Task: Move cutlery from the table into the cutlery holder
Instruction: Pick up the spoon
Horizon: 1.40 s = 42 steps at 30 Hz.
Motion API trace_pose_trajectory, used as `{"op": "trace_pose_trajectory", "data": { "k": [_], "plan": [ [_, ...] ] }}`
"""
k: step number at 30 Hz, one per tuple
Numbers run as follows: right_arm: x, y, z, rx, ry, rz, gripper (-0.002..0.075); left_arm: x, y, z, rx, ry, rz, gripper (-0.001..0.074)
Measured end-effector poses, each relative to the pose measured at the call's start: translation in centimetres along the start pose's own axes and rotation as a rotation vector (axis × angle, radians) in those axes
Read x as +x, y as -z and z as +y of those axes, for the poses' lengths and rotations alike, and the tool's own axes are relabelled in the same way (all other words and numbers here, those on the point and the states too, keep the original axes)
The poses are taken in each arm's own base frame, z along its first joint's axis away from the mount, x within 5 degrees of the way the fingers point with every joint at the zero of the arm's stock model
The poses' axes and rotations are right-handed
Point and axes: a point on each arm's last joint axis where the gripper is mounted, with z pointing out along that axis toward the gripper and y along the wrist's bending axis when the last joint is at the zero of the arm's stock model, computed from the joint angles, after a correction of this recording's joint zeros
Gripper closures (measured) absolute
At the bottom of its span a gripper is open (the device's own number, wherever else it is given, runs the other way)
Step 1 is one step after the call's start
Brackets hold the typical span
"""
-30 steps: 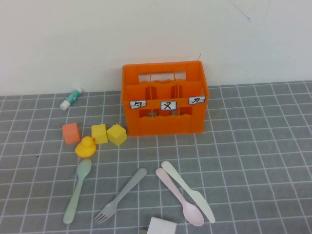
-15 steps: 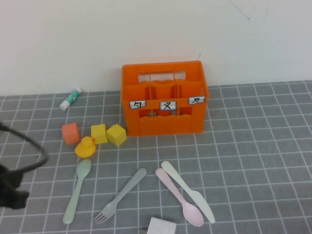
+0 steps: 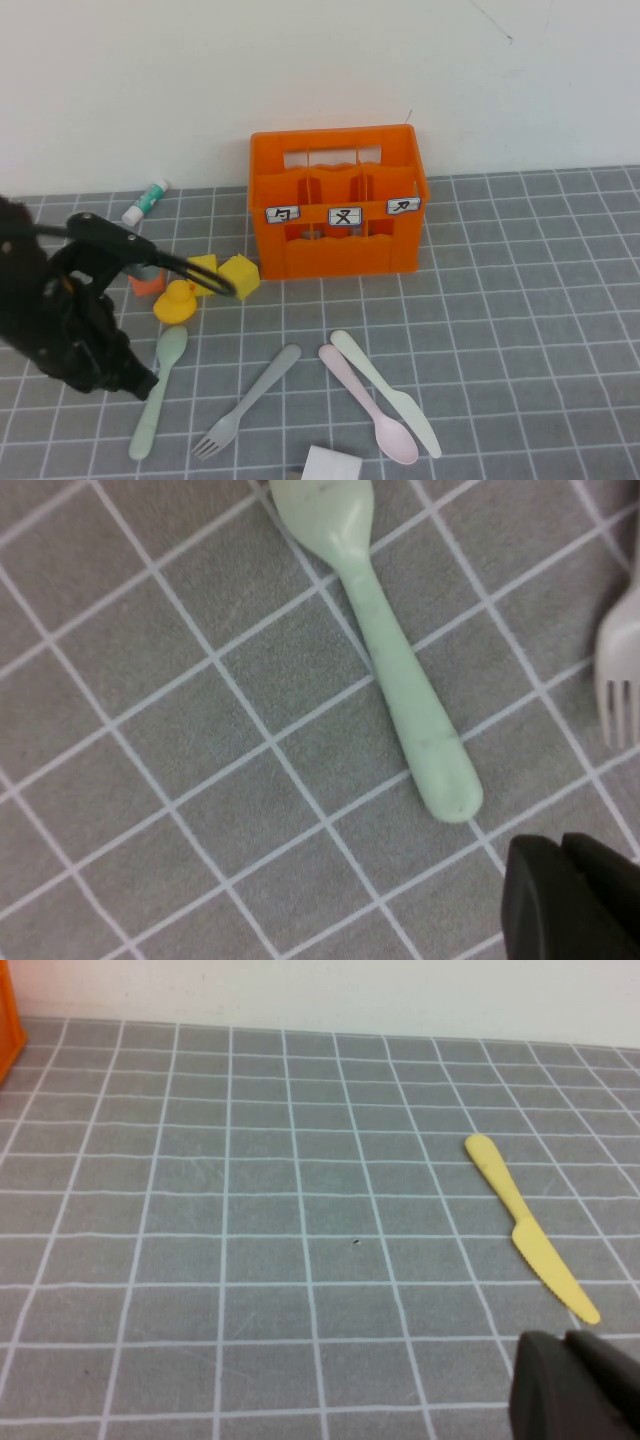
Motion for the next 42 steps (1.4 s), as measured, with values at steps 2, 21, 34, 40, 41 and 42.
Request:
{"op": "trace_pose_trajectory", "data": {
  "k": [2, 21, 34, 40, 41, 42],
  "plan": [
    [0.0, 0.0, 0.0, 0.0, 0.0, 0.0, 0.0729, -0.8, -1.0, 0.3, 0.006, 0.005, 0.041, 0.0731],
    [0.0, 0.0, 0.0, 0.0, 0.0, 0.0, 0.0729, -3.7, -10.5, 1.5, 0.003, 0.232, 0.126, 0.0367],
    [0.0, 0.0, 0.0, 0.0, 0.0, 0.0, 0.0729, -3.9, -12.5, 1.7, -0.006, 0.241, 0.111, 0.0526],
    [0.0, 0.0, 0.0, 0.0, 0.0, 0.0, 0.0729, -4.0, -12.5, 1.8, -0.007, 0.239, 0.108, 0.0638],
    [0.0, 0.0, 0.0, 0.0, 0.0, 0.0, 0.0729, -3.9, -12.5, 1.8, -0.01, 0.234, 0.108, 0.0638],
    [0.0, 0.0, 0.0, 0.0, 0.0, 0.0, 0.0729, -3.9, -12.5, 1.8, -0.013, 0.23, 0.112, 0.0638]
  ]
}}
